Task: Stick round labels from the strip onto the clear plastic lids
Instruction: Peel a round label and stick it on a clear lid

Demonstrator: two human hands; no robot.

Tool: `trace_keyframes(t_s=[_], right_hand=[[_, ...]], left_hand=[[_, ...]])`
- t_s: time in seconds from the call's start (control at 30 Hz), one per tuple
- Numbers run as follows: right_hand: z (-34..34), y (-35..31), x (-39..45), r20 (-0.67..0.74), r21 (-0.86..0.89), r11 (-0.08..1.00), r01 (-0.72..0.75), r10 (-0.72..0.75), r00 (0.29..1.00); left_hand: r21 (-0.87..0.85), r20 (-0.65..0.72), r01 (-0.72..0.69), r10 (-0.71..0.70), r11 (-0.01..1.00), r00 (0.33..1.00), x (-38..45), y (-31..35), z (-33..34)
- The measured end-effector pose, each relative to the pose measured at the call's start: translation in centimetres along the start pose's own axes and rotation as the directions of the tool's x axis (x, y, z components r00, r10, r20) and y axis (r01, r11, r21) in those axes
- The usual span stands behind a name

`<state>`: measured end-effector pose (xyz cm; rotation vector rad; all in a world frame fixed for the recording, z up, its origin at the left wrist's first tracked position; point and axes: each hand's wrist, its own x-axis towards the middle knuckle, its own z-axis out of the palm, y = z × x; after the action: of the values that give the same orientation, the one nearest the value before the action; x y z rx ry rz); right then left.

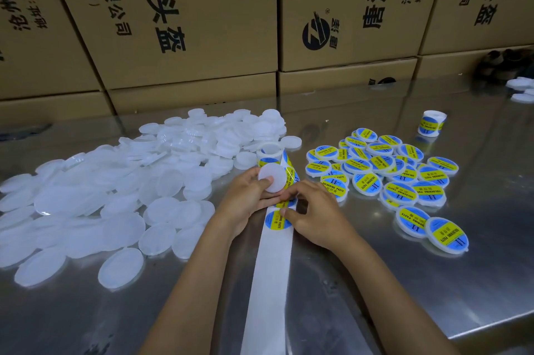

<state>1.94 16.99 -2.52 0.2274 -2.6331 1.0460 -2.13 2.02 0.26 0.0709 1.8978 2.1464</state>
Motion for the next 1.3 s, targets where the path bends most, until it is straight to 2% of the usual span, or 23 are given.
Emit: trace_keyframes(t_s=[0.5, 0.6, 0.7, 0.87, 1.03, 1.3], right_hand=[[0.5, -0.4, 0.6, -0.092, 0.052, 0.997, -0.059, 0.063, 0.994], [0.5, -0.6, 0.8, -0.112, 0.093, 0.990, -0.104, 0.114, 0.987], [0.4, -0.5, 0.8, -0.105, 0.102, 0.990, -0.095, 0.105, 0.989], [0.2, 0.0, 0.2, -0.073, 0.046, 0.999, -0.009, 0.012, 0.997], [-0.5, 0.6, -0.2, 0.076, 0.010, 1.000, 0.007, -0.008, 0.997], [-0.2, 0.4, 0.4, 0.008, 0.037, 0.999, -0.032, 0.032, 0.999]], left_hand=[[0.028, -0.027, 0.014, -0.013, 1.000, 1.000, -0.3, 0.1, 0.3], [-0.002, -0.094, -0.033, 0.033, 0.999, 0.995, -0.4, 0.4, 0.4], [-0.025, -0.136, -0.086, 0.082, 0.996, 0.987, -0.5, 0.9, 0.1], [0.087, -0.060, -0.050, 0.055, 0.995, 0.997, -0.9, 0.4, 0.7], [0.117, -0.048, -0.031, 0.036, 0.993, 0.998, -0.7, 0.1, 0.5], [0.070, -0.080, -0.029, 0.035, 0.997, 0.996, -0.5, 0.1, 0.2]])
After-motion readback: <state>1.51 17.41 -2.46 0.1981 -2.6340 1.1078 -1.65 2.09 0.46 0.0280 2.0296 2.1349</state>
